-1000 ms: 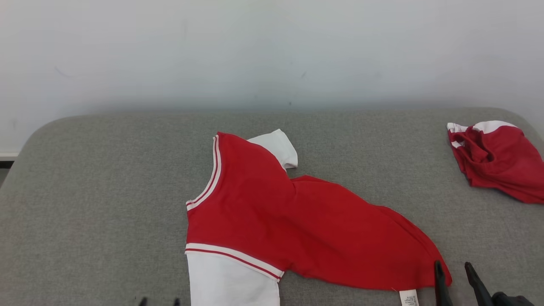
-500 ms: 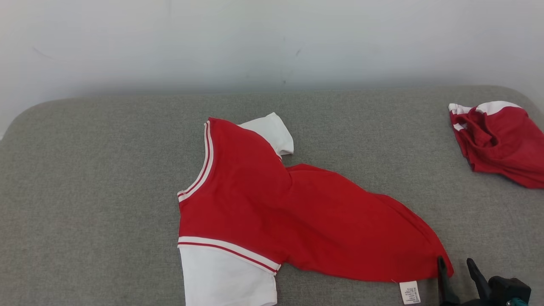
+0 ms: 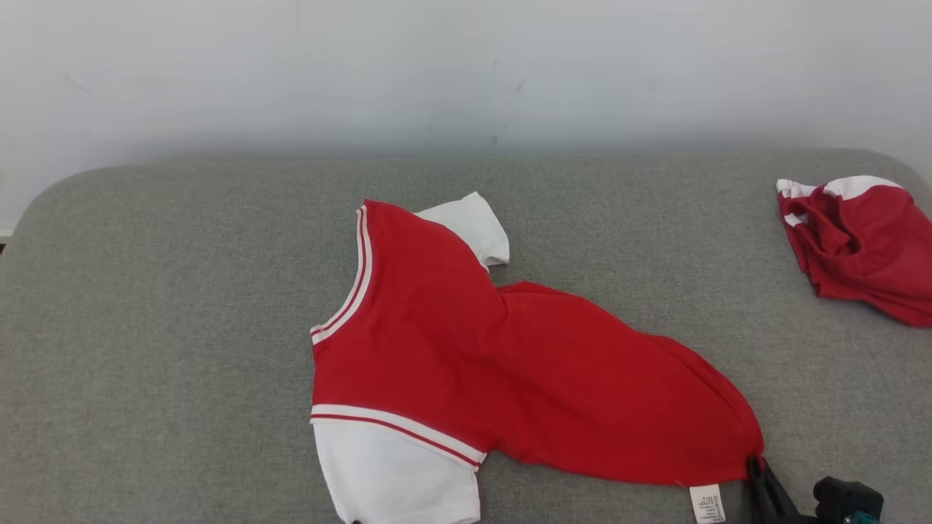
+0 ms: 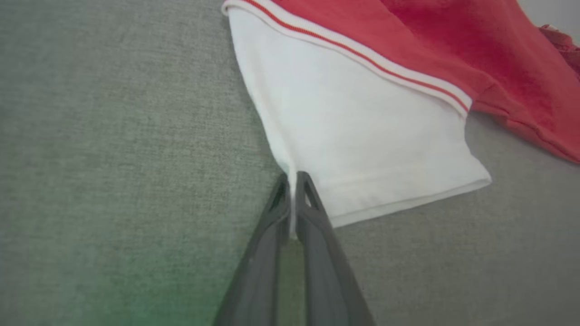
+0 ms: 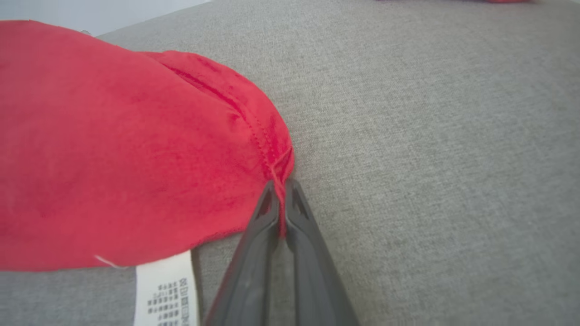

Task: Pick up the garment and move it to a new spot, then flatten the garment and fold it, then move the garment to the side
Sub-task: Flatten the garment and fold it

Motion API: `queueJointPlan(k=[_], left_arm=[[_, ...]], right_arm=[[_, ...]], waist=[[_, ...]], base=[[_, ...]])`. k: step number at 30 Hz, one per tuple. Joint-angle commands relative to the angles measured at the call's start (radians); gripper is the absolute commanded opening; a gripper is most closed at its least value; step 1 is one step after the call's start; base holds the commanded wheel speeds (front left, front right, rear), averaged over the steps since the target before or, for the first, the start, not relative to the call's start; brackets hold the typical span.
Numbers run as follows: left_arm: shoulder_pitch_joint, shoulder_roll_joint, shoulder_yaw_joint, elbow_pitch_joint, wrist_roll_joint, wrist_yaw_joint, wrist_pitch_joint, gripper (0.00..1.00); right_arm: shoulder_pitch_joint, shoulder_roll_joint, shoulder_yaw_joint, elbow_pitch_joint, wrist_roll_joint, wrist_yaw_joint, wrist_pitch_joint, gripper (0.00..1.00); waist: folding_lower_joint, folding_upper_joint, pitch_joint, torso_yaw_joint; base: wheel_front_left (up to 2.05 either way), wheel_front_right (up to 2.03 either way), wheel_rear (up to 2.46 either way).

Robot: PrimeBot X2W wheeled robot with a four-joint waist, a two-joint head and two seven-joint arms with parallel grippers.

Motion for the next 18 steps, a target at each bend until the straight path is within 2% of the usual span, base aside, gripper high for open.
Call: queueJointPlan(k=[1,6,12,18], left_arm=[[-0.006,-0.01,-0.019,-0.002,-0.012,-0.003,0.008,0.0],[0.036,-0.009,0.017,-0.09,-0.04,-0.002,0.004,0.0],[0.088,0.009,0.078,-0.274,0.006,-0.002,0.004,0.0],[-0.024,0.08,0.066,-0.389,0.029,-0.002,0.004,0.0]], right_arm=[[0.018,0.019,0.005,0.006,0.041,-0.003,0.001,0.0],[0.064,0.036,0.03,-0.065,0.116,-0.003,0.001,0.0],[0.125,0.053,0.09,-0.217,0.167,-0.003,0.001,0.0],[0.011,0.017,0.172,-0.308,0.231,-0.003,0.011,0.0]], waist=[[-0.0001,0.0,-0.014,0.007],[-0.0001,0.0,-0.037,0.016],[-0.0001,0.0,-0.042,0.003],[-0.0001,0.0,-0.018,-0.019]], base=[[0.0,0.0,0.0],[0.0,0.0,0.0],[0.0,0.0,0.0],[0.0,0.0,0.0]])
